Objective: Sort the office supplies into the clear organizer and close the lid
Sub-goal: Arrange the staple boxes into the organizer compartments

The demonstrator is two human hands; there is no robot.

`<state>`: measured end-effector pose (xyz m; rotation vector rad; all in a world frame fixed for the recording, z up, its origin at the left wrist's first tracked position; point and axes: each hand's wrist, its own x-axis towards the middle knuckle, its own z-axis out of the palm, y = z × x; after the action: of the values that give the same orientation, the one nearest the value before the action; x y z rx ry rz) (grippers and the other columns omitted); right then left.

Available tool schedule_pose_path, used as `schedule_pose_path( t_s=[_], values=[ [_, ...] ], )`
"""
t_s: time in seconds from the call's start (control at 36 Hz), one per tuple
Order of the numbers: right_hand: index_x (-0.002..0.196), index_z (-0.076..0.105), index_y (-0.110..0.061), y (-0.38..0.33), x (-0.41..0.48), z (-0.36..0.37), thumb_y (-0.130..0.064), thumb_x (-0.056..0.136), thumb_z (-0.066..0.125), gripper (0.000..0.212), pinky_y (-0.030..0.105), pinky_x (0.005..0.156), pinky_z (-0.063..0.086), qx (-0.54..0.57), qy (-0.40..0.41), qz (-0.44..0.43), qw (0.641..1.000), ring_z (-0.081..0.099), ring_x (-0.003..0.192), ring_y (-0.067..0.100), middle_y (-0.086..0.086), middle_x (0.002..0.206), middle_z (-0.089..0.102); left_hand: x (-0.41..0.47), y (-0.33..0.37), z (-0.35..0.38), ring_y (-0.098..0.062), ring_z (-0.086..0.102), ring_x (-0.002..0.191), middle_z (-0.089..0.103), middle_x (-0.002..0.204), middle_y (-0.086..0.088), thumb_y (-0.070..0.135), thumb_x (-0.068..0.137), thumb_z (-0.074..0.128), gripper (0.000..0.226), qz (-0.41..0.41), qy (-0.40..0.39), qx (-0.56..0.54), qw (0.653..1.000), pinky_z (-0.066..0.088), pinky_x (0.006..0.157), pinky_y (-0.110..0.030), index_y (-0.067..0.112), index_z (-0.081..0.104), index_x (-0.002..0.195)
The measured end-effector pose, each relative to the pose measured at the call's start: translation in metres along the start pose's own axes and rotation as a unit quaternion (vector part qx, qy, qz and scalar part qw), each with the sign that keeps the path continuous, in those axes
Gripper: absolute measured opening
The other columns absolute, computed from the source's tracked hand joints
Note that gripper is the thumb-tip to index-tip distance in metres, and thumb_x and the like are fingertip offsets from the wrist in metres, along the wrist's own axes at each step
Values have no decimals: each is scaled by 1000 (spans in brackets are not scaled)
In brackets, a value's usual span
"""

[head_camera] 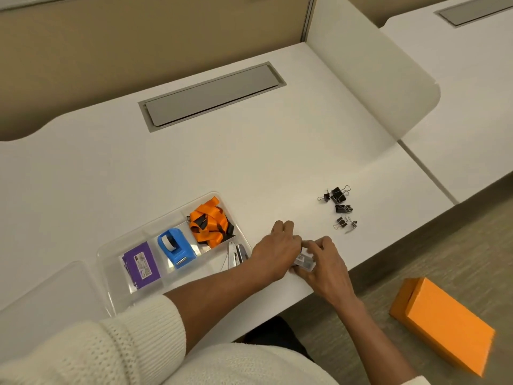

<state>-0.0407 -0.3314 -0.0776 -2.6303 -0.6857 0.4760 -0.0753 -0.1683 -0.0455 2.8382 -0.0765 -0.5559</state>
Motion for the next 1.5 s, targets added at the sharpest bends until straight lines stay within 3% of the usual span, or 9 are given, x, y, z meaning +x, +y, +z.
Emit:
schedule_pose_path(
  t_s=[0.33, 0.56, 0.67, 0.78, 0.89, 1.06, 1.17, 1.39, 1.5],
  values=[
    [126, 65, -23, -3, 8, -12, -35, 75, 89, 57, 35, 69, 62, 69, 4, -32, 997, 64, 84, 14, -3, 104, 55, -10, 3, -23, -31, 48, 123, 52, 131, -18, -2, 86, 74, 48, -16, 9, -28, 999, 54, 85, -40, 2, 55, 130],
    [125, 68, -18, -39, 9, -52, -29, 72, 92, 59, 17, 69, 61, 130, 51, -68, 988, 66, 80, 6, -4, 103, 60, -46, 1, -65, -25, 50, 117, 55, 130, -14, 10, 90, 76, 46, -67, 87, -40, 993, 51, 83, -35, 7, 55, 130],
    [126, 68, -18, -73, 8, -59, -31, 71, 92, 61, 5, 69, 54, 126, 31, -99, 987, 66, 77, 6, -2, 104, 63, -85, -22, -77, -24, 50, 113, 55, 126, -11, 22, 89, 78, 46, -112, 107, -83, 984, 38, 77, -31, 10, 56, 127],
    [123, 69, -17, -115, 3, -52, -30, 73, 90, 56, 15, 71, 61, 139, -3, -150, 979, 67, 76, 9, -3, 102, 62, -134, -56, -64, -19, 50, 123, 53, 139, -4, 28, 94, 72, 46, -208, 73, -165, 961, 41, 99, -29, 16, 53, 135],
    [126, 67, -20, -155, -4, -34, -33, 77, 88, 55, 29, 75, 63, 120, -56, -189, 973, 65, 84, 14, -1, 106, 63, -194, -79, -48, -11, 51, 113, 56, 136, 2, 42, 88, 77, 54, -287, 82, -178, 938, 42, 97, -22, 22, 53, 132],
    [134, 61, -25, -197, -17, 2, -37, 80, 85, 60, 29, 84, 61, 94, -113, -244, 959, 62, 97, 12, -5, 121, 59, -257, -96, -22, -10, 56, 113, 58, 132, 4, 44, 81, 84, 62, -356, 91, -245, 897, 43, 91, -14, 23, 54, 132],
    [139, 54, -28, -208, -25, 19, -38, 86, 79, 59, 23, 92, 56, 34, -133, -273, 952, 61, 108, 11, -6, 131, 54, -266, -95, -5, -13, 61, 107, 63, 128, 0, 40, 76, 89, 64, -368, 103, -274, 882, 43, 85, -12, 18, 61, 129],
    [141, 52, -26, -206, -40, 32, -43, 88, 75, 60, 22, 95, 50, -70, -162, -276, 945, 57, 115, 14, 0, 136, 53, -235, -88, 17, -14, 45, 140, 39, 160, -2, 38, 98, 65, 70, -341, 16, -349, 873, 27, 113, -15, 21, 31, 156],
    [142, 51, -27, -202, -43, 31, -49, 86, 75, 65, 21, 96, 49, -71, -172, -253, 949, 55, 116, 12, -1, 134, 52, -225, -91, 18, -17, 41, 144, 34, 163, -5, 32, 99, 63, 69, -302, -14, -301, 904, 25, 120, -22, 16, 28, 157]
  ],
)
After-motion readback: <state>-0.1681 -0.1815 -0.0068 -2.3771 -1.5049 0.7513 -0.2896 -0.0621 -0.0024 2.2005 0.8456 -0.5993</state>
